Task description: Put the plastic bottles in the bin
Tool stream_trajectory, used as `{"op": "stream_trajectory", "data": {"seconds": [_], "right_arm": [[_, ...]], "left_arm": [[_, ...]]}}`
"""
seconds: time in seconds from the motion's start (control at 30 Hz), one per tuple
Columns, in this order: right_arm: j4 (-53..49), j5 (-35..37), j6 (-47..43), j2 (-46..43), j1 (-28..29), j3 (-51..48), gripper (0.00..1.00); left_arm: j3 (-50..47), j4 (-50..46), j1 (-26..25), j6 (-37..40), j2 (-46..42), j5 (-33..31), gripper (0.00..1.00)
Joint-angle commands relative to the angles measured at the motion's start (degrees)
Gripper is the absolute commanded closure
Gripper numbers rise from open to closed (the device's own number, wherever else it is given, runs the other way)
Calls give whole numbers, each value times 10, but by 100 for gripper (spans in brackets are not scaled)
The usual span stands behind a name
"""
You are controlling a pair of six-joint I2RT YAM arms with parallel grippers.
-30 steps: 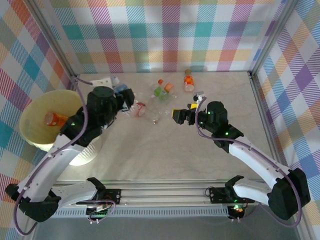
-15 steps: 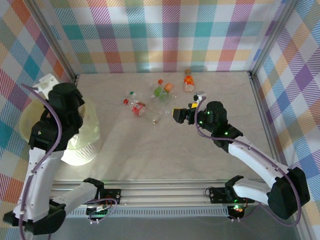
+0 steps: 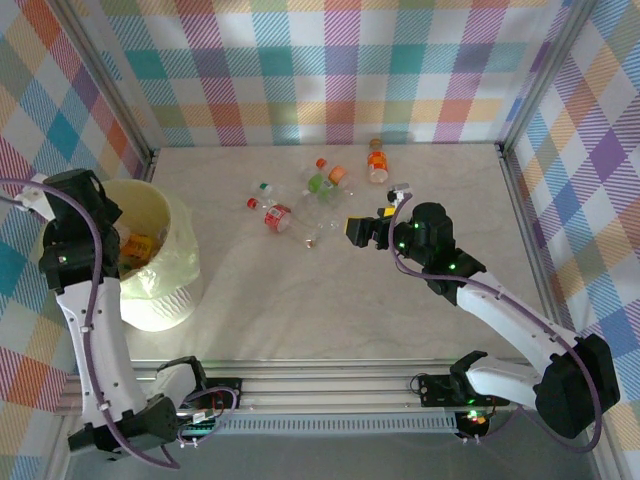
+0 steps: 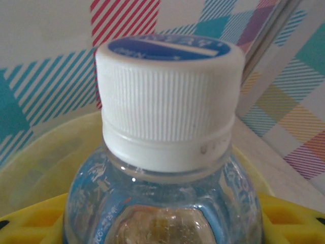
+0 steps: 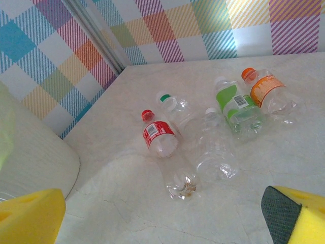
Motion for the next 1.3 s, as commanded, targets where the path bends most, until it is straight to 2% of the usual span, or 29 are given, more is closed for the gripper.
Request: {"op": "stream_trajectory", "data": {"seconds": [0.0,0.13,0.23,0.37,0.6,0.9,0.97,1.13,1.2,1.27], "right_arm": [[1,1,9,7,0,6,0],[-1,-2,8,15,0,14,0],[-7,-2,7,23,0,21,0],[-22,10,19,39,0,32,0],[-39,29,40,58,-3,40,0],[-59,45,67,82,-11,49,0],[-58,47,72,86,-11,49,0],[-66,59,90,95,-16,54,0],[-85,86,114,102,-18,61,0],[-101,111,131,110,-20,65,0]], "left_arm": [[-23,46,45,-37,2,90,52],[-40,73,75,-63,16,120,51],[-48,83,87,-82,34,116,49],[-46,72,89,-103,58,118,43],[-38,60,89,-113,48,138,22],[-25,41,89,-101,34,171,16],[-22,42,89,-98,33,195,13],[-6,53,89,-95,27,306,8],[-6,64,85,-95,19,347,6],[-5,70,74,-92,8,361,4]]}}
